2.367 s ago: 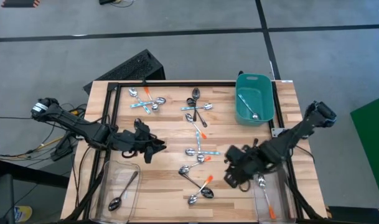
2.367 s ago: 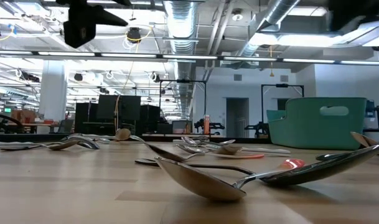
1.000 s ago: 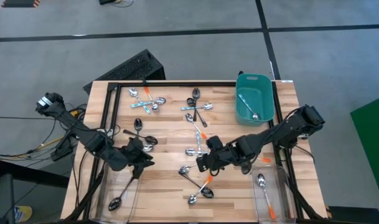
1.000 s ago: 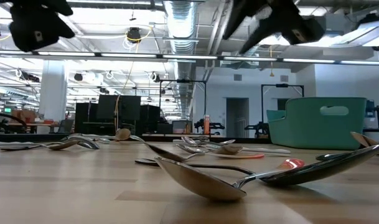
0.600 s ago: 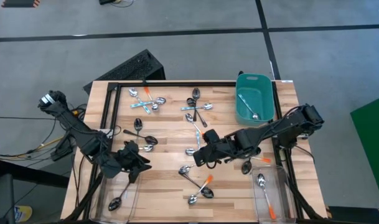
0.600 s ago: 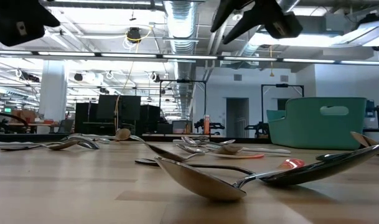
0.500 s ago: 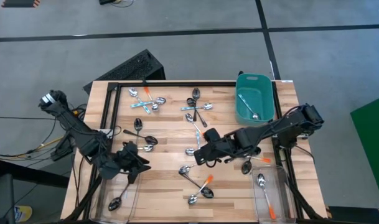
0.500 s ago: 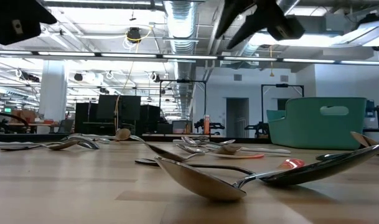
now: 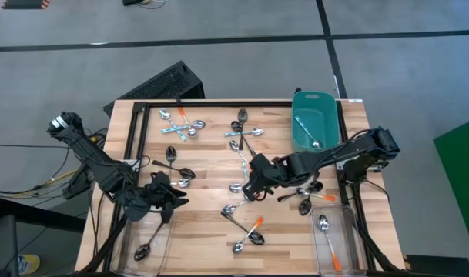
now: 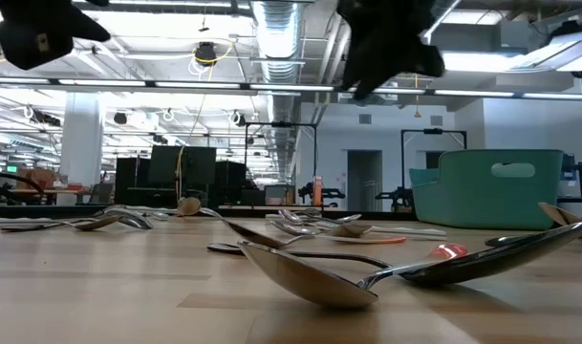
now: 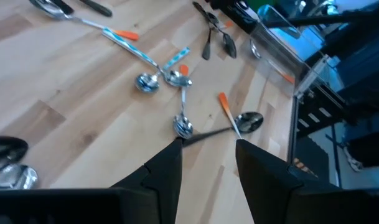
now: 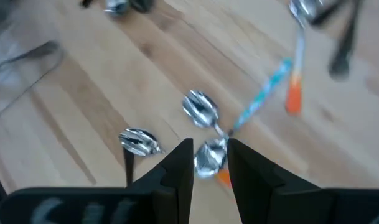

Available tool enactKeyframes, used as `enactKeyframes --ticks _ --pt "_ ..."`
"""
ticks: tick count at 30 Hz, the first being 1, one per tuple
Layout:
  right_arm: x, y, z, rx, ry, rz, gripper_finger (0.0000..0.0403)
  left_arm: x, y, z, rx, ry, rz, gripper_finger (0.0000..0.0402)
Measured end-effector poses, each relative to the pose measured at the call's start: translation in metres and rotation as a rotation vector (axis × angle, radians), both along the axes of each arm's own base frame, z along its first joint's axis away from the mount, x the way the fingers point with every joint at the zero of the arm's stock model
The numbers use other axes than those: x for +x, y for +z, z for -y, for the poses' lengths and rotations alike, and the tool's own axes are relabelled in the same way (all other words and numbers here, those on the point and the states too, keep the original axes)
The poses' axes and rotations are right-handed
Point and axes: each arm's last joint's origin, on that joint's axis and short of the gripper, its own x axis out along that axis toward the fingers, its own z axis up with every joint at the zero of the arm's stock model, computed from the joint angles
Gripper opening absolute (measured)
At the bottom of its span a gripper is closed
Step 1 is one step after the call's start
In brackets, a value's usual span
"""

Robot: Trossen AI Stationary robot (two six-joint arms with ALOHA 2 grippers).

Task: Sort silverware by color (type)
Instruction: Put the blue spoon in the blue bin

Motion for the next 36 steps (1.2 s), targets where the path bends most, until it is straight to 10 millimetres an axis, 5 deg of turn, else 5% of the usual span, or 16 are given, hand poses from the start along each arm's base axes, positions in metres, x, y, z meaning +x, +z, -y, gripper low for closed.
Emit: enactKeyframes --ticks 7,13,21,26,36 --pt "0.012 0.005 0.022 -0.035 0.010 0.075 0.0120 0.011 0.002 -0.014 -0.015 0.089 0.018 0.0138" --pt "0.013 0.003 0.057 -0.077 -0.039 0.024 0.0120 0.028 0.007 -0.032 -0.022 0.134 0.058 0.0138" --pt "0.017 0.005 0.107 -0.060 0.204 0.039 0.0120 0.045 0.009 -0.072 -0.057 0.261 0.064 0.0138" --pt "0.013 0.005 0.136 -0.071 0.115 0.030 0.0120 0.051 0.011 -0.093 -0.083 0.323 0.072 0.0138" --pt "0.017 -0.048 0.185 0.005 -0.003 -0.173 0.0120 0.054 0.012 -0.113 -0.064 0.416 0.093 0.0138"
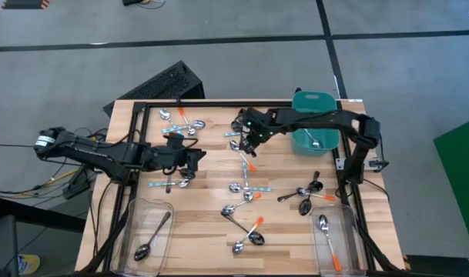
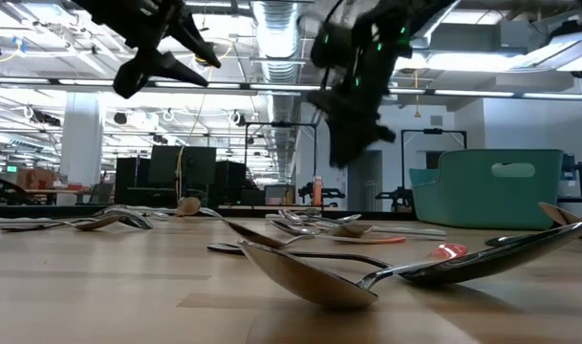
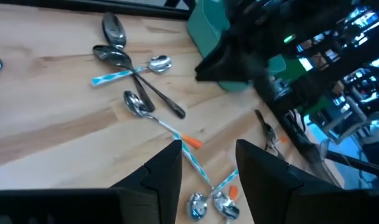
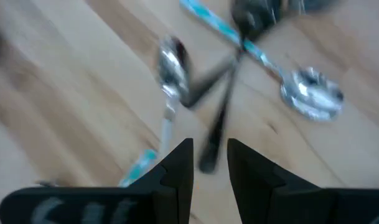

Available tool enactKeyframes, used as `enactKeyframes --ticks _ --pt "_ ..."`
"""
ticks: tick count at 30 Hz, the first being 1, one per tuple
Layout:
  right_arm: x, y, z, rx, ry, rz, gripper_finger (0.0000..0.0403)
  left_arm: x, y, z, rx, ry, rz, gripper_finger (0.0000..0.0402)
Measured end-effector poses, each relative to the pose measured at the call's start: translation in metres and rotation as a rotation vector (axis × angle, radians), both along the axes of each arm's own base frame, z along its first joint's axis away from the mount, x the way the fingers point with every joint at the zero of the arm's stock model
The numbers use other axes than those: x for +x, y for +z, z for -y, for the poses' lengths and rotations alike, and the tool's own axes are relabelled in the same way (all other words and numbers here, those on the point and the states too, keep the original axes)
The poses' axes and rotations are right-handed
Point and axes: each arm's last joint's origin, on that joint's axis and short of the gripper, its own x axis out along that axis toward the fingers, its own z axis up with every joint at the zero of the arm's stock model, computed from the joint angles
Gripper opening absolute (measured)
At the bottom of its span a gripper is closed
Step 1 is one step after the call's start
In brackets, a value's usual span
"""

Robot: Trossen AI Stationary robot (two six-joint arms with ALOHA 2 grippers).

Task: Sort silverware by color (type)
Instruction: Put the blue spoon in the blue bin

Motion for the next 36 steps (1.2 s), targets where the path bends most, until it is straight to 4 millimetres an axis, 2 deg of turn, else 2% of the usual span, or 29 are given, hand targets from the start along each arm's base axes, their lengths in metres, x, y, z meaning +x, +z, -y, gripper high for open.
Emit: enactKeyframes --ticks 4,10,14,19,22,26,29,32,36 --pt "0.003 -0.013 0.003 0.018 -0.016 -0.043 0.0120 0.001 -0.001 -0.013 0.013 -0.049 -0.041 0.0138" --pt "0.003 -0.014 0.004 0.031 -0.058 -0.035 0.0120 0.000 -0.002 -0.036 0.041 -0.139 -0.095 0.0138" --pt "0.000 -0.014 0.014 0.025 -0.076 -0.039 0.0120 -0.002 -0.002 -0.052 0.046 -0.169 -0.104 0.0138" --pt "0.010 -0.030 0.026 -0.049 0.055 -0.108 0.0129 -0.006 -0.003 -0.067 0.053 -0.191 -0.118 0.0138" --pt "0.025 -0.025 0.025 0.002 0.162 -0.067 0.0146 -0.008 -0.003 -0.075 0.049 -0.204 -0.116 0.0138" --pt "0.038 -0.030 0.008 0.091 0.182 -0.156 0.0169 -0.010 -0.003 -0.081 0.028 -0.211 -0.106 0.0138" --pt "0.039 -0.031 -0.015 0.149 0.139 -0.276 0.0175 -0.011 -0.003 -0.084 0.030 -0.213 -0.106 0.0138" --pt "0.037 -0.035 -0.040 0.172 0.170 -0.383 0.0171 -0.012 -0.003 -0.085 0.054 -0.233 -0.115 0.0138" --pt "0.045 -0.036 -0.068 0.154 0.208 -0.352 0.0164 -0.012 -0.003 -0.086 0.091 -0.251 -0.130 0.0138"
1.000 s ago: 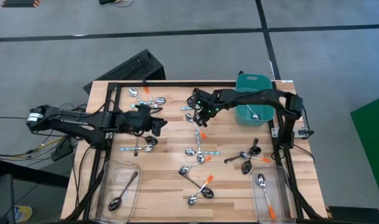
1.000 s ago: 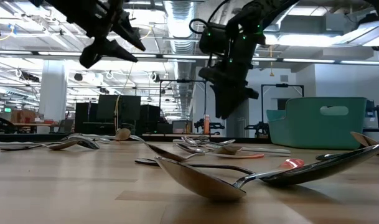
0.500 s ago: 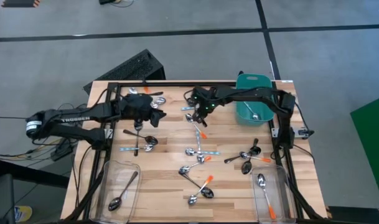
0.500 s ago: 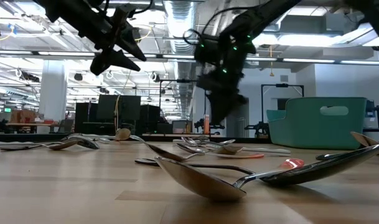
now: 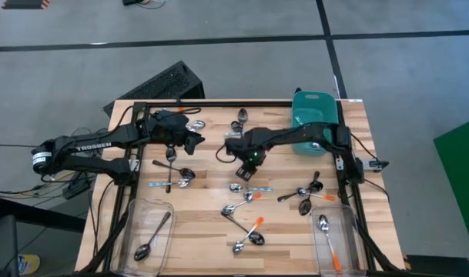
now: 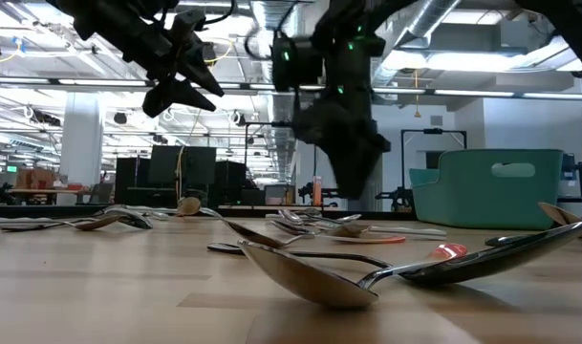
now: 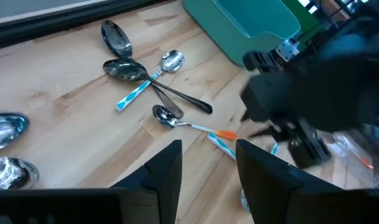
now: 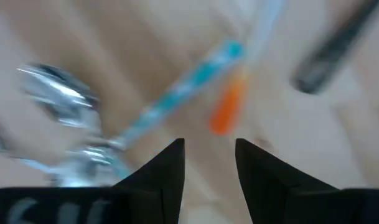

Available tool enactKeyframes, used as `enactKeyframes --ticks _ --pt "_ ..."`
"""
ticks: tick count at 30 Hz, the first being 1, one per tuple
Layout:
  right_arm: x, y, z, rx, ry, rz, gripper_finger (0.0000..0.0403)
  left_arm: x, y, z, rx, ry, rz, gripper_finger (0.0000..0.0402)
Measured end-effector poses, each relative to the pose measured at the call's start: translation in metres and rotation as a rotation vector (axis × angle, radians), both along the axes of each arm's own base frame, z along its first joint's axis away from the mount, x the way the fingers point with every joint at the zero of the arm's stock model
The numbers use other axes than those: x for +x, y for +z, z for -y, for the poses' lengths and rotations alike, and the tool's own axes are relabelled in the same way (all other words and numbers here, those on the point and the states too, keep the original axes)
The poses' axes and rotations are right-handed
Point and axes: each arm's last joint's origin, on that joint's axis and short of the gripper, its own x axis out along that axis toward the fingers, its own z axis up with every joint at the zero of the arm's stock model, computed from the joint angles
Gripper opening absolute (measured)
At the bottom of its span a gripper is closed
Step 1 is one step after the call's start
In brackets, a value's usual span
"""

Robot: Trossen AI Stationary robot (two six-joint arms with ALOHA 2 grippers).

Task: Sort silverware by color (type)
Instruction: Put the blue spoon in the blue bin

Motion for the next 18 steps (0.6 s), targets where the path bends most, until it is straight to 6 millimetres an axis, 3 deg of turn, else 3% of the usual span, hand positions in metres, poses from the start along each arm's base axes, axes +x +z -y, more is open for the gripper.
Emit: enactKeyframes --ticks 4,11,14,18 --pt "0.008 0.000 -0.010 0.005 -0.075 0.070 0.0159 0.000 0.000 0.000 0.002 -0.018 -0.005 0.0138" --pt "0.017 -0.027 -0.010 0.016 -0.242 0.025 0.0140 -0.001 -0.002 0.000 0.035 -0.044 -0.035 0.0138" --pt "0.019 -0.041 -0.017 0.024 -0.240 -0.007 0.0132 -0.001 -0.002 0.001 0.043 -0.056 -0.037 0.0138" --pt "0.021 -0.043 -0.023 0.037 -0.244 -0.009 0.0128 -0.001 -0.002 0.001 0.030 -0.080 -0.032 0.0138"
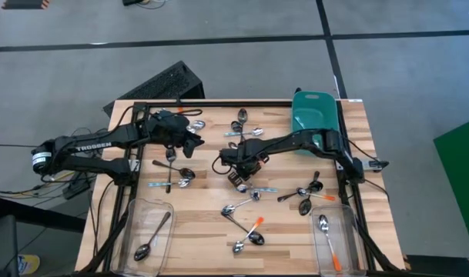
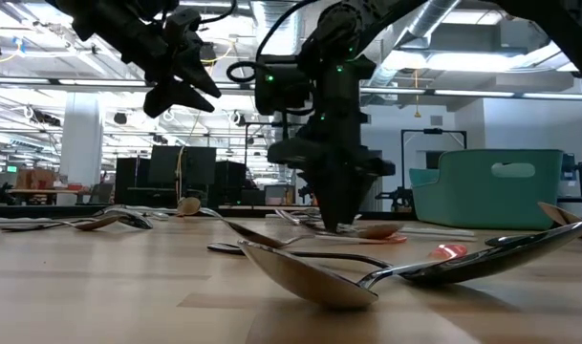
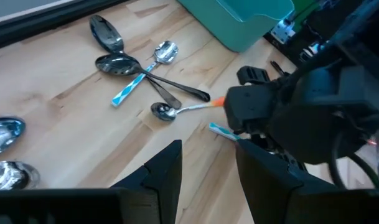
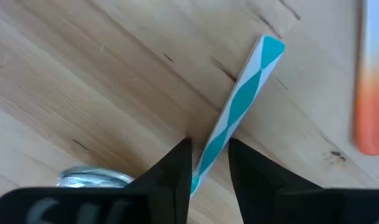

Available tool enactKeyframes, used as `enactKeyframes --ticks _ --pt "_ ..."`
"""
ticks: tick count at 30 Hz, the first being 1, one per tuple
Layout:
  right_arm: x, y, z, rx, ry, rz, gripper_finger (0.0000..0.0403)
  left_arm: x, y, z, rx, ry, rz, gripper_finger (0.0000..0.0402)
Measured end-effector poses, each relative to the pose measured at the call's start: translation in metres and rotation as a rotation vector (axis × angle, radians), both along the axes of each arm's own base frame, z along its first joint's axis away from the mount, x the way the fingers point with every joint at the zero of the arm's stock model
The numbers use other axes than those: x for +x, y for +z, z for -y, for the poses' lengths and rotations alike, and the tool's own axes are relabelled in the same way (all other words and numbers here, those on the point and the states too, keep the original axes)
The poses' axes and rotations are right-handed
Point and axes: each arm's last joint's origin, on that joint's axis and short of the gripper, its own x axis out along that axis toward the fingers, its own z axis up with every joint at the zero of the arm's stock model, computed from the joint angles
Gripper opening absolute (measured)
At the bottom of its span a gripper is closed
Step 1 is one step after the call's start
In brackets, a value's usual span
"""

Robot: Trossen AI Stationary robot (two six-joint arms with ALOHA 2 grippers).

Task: Sort silverware by color (type)
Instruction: Put the blue spoon in the blue bin

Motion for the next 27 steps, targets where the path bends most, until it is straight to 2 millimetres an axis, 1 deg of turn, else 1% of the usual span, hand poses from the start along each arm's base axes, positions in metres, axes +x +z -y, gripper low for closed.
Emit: enactKeyframes --ticks 5,8,11,12,14,17,19,22,24,27 --pt "0.000 -0.004 0.000 -0.009 0.047 -0.015 0.0120 0.000 -0.001 0.000 0.014 -0.017 -0.011 0.0138" --pt "-0.001 -0.003 0.006 -0.018 0.064 -0.022 0.0091 0.000 -0.001 0.000 0.022 -0.021 -0.012 0.0138" --pt "-0.006 0.007 0.014 -0.010 0.074 -0.009 0.0048 0.000 -0.001 0.000 0.029 -0.026 -0.014 0.0138" --pt "-0.006 0.013 0.017 -0.021 0.078 0.011 0.0035 0.000 -0.001 0.000 0.029 -0.026 -0.014 0.0138" --pt "-0.010 0.033 0.025 -0.033 0.085 0.070 0.0017 0.000 -0.001 0.000 0.029 -0.025 -0.015 0.0138" --pt "-0.017 0.064 0.037 -0.068 0.081 0.157 0.0017 0.000 -0.001 0.000 0.030 -0.025 -0.015 0.0138" --pt "-0.023 0.078 0.047 -0.112 0.067 0.180 0.0018 0.000 -0.001 0.000 0.028 -0.024 -0.014 0.0138" --pt "-0.040 0.104 0.061 -0.163 0.047 0.197 0.0019 0.000 -0.001 0.000 0.013 -0.014 -0.012 0.0138" --pt "-0.057 0.125 0.070 -0.217 0.028 0.192 0.0019 -0.001 -0.001 0.000 0.001 -0.007 -0.017 0.0138" --pt "-0.081 0.145 0.085 -0.294 0.008 0.144 0.0019 -0.001 -0.002 0.000 -0.035 0.016 -0.014 0.0138"
